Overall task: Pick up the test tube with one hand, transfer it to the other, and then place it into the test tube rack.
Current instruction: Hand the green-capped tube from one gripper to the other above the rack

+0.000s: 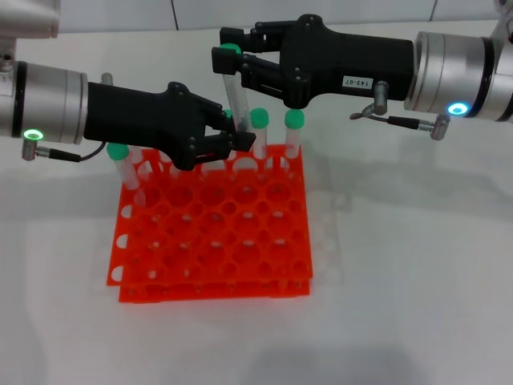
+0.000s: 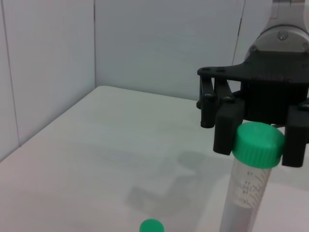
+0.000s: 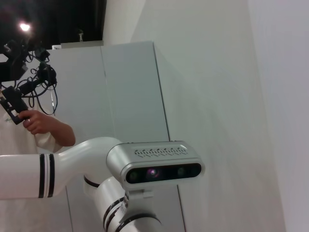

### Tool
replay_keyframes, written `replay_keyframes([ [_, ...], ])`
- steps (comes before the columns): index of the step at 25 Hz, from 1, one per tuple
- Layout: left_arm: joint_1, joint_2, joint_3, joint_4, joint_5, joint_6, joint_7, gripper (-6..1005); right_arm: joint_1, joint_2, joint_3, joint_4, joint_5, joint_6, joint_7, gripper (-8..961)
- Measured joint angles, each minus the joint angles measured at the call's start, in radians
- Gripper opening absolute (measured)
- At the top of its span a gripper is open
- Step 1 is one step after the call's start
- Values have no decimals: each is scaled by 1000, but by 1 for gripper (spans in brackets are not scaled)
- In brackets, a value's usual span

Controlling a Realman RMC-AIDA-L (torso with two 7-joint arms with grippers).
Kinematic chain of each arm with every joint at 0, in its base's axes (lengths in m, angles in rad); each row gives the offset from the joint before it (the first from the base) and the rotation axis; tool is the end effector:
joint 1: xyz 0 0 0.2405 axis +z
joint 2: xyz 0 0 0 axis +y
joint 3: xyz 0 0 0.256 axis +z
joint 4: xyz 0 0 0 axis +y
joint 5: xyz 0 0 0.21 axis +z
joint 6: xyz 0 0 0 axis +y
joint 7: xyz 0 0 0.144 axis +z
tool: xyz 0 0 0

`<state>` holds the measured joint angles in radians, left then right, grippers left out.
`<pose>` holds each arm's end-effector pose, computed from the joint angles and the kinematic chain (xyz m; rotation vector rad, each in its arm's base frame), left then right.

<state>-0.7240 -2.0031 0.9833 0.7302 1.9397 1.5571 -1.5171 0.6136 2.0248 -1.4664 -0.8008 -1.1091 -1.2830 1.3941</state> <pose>-0.1820 0.3744 0.0028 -2.9939 -0.3043 -0.5090 0.1131 0.3666 -0.0186 -2.7171 0.2646 1.1821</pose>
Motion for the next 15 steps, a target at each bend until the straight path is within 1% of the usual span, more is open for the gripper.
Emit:
replay_keyframes([
  [1, 0, 0, 0, 0, 0, 0, 0, 356, 0, 0, 0, 0, 0, 1, 0, 250],
  [10, 0, 1, 0, 0, 0, 2, 2, 361, 0, -2, 8, 3, 0, 4, 1, 253],
  [15, 13, 3, -1, 19, -3, 5, -1, 364, 0, -5, 9, 5, 3, 5, 4, 255],
])
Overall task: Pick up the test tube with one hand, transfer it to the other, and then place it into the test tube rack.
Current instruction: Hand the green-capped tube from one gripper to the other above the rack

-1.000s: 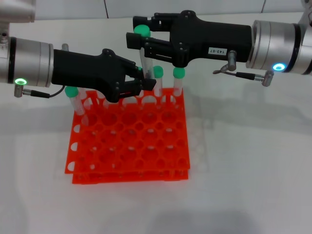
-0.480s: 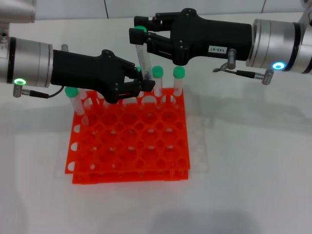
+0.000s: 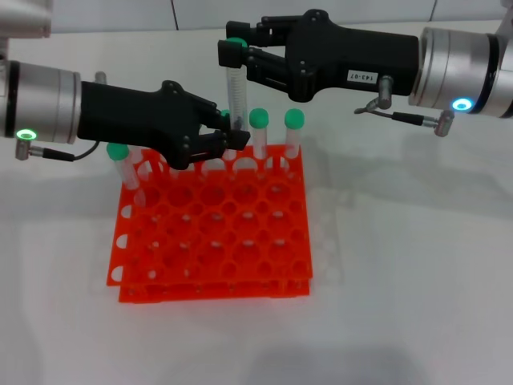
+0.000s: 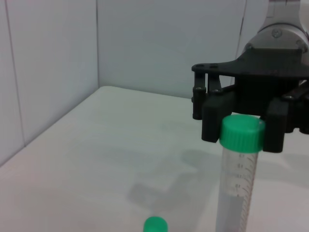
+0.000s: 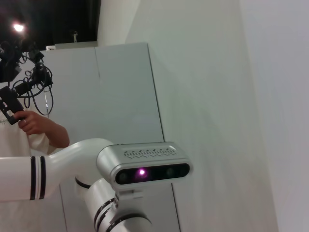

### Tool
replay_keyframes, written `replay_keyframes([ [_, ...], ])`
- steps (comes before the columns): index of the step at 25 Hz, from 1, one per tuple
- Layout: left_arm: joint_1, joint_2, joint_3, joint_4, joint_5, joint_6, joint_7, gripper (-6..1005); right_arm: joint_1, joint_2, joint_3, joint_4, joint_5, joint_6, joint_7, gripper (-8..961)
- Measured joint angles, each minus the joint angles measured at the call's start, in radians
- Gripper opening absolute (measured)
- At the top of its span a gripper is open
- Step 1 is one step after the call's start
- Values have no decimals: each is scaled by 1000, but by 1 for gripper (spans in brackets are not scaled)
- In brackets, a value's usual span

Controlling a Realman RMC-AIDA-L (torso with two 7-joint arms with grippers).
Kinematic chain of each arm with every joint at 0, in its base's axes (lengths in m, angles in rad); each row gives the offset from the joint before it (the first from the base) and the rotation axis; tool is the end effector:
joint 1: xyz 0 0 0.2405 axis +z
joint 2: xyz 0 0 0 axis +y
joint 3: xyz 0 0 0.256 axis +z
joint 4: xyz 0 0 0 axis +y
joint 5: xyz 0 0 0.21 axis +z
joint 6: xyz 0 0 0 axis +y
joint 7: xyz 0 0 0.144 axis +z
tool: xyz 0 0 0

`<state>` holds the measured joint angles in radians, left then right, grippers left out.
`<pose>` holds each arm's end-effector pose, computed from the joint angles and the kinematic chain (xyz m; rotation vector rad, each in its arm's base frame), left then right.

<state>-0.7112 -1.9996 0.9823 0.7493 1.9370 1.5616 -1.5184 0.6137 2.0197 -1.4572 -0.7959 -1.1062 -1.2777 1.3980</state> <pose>-0.1842 0.3738 0.0070 -2.9839 -0.2980 -0.5063 0.1156 0.3695 -0.0154 -2.7017 0.2797 1.1793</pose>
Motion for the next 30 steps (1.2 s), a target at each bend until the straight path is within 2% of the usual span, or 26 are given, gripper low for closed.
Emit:
replay_keyframes([
  [11, 70, -11, -8, 113, -24, 13, -31, 371, -16, -1, 0, -9, -3, -3, 2, 259],
  [16, 109, -11, -9, 155, -50, 29, -33, 425, -22, -3, 4, -9, -3, -7, 2, 261],
  [25, 263, -12, -11, 276, -122, 51, -30, 520, -25, -3, 12, -16, -3, -5, 3, 264],
  [30, 366, -23, -11, 331, -178, 53, 2, 572, -25, -4, 12, -16, -3, -4, 3, 266],
])
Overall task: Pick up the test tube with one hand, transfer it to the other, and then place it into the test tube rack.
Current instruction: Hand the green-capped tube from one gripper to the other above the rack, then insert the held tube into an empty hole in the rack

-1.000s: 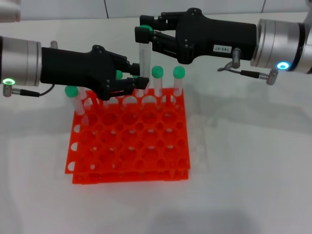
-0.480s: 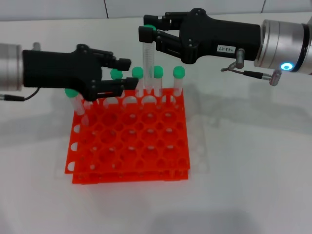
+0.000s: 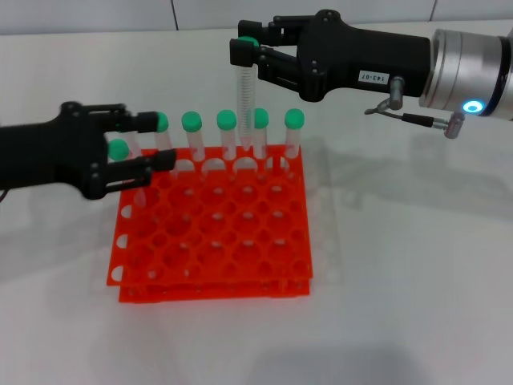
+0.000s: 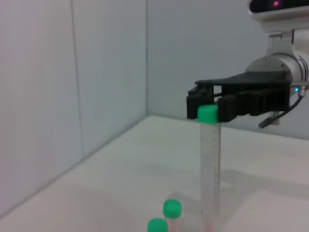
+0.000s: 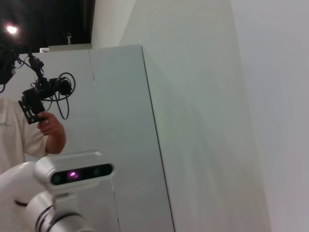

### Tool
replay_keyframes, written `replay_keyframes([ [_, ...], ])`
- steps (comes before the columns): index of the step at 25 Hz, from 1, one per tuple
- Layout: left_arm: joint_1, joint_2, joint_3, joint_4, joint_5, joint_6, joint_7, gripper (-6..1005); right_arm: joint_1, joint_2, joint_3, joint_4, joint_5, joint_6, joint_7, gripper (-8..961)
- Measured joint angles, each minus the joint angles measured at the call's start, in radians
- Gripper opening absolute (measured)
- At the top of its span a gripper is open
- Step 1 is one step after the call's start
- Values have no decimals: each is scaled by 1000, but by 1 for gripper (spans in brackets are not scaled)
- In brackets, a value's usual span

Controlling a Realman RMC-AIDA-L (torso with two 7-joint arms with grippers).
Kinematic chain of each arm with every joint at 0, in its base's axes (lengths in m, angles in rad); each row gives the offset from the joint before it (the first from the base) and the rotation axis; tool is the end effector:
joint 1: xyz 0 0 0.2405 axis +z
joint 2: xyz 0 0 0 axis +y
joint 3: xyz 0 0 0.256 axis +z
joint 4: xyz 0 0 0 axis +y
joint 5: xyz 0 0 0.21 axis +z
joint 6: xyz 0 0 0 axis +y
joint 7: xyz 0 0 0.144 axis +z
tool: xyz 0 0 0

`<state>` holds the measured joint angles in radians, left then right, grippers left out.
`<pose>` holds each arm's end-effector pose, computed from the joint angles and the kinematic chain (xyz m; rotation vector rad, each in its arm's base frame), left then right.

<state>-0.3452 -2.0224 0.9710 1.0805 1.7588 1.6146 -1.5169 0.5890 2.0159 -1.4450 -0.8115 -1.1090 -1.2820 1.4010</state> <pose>-0.2352 0.3159 0.0564 -2.7491 -0.3415 -0.6428 0.1222 0.3681 -0.0102 -2.6821 0.2906 1.1794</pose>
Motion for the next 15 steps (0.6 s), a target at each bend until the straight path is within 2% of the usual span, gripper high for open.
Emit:
replay_keyframes([
  [4, 95, -11, -3, 55, -47, 1, 38, 569, -1, 0, 0, 0, -1, -1, 1, 267],
  [7, 162, -25, -39, 74, -58, 3, 72, 567, -1, 1, 0, 0, -3, 0, -6, 268],
  [12, 229, -57, -159, 62, -60, 45, 146, 568, 3, 7, -2, 5, 0, 1, -22, 270],
  [15, 256, -59, -198, 36, -83, 58, 177, 568, 8, 11, -15, 7, 11, 1, -33, 271],
])
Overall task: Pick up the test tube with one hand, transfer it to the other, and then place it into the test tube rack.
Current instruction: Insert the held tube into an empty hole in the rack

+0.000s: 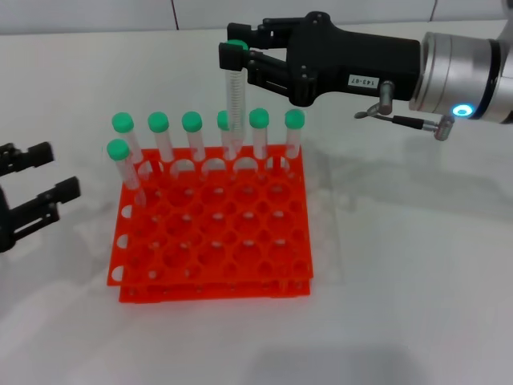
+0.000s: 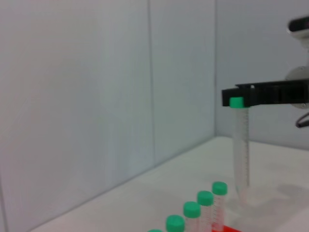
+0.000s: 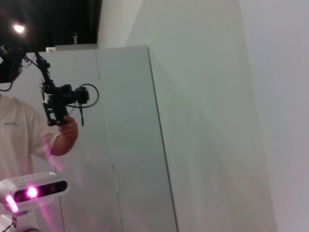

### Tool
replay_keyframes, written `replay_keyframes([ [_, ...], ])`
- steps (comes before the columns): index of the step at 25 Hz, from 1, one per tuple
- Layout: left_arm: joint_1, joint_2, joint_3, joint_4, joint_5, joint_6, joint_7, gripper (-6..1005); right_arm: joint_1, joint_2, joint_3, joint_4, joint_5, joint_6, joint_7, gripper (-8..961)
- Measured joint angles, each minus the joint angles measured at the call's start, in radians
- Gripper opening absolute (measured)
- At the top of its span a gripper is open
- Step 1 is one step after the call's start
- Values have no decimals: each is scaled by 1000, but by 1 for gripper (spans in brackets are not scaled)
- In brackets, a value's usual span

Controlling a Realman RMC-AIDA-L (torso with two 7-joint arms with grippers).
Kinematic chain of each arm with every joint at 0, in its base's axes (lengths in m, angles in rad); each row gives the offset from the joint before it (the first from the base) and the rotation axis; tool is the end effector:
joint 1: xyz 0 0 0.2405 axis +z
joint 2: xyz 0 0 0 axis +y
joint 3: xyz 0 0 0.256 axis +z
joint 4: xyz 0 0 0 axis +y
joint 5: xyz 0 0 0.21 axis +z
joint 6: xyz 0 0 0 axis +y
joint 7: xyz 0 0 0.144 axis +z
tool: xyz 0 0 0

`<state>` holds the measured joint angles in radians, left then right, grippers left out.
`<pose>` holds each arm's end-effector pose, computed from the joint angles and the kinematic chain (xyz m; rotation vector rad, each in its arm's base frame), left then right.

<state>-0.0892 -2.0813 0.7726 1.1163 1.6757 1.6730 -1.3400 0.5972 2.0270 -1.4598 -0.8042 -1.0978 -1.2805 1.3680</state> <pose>-0.2996 0.2476 0.0857 -2.4546 -0.4175 -0.7092 0.1172 0.3661 -0.0164 -2.6877 0.2529 1.1898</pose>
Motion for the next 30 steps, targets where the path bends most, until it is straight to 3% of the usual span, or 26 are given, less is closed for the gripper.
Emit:
replay_keyframes([
  [9, 56, -1, -122, -65, -26, 64, 87, 567, 12, 1, -124, 5, 126, 73, -77, 274],
  [18, 82, 13, -139, -58, 5, 106, 51, 568, 71, 1, -208, 50, 187, 109, -98, 277],
  [22, 78, 25, -140, -9, 64, 108, -33, 567, 85, 1, -284, 58, 261, 147, -151, 279],
  [30, 76, 19, -166, 112, 135, 120, -132, 568, 107, 1, -419, 92, 432, 212, -269, 282],
])
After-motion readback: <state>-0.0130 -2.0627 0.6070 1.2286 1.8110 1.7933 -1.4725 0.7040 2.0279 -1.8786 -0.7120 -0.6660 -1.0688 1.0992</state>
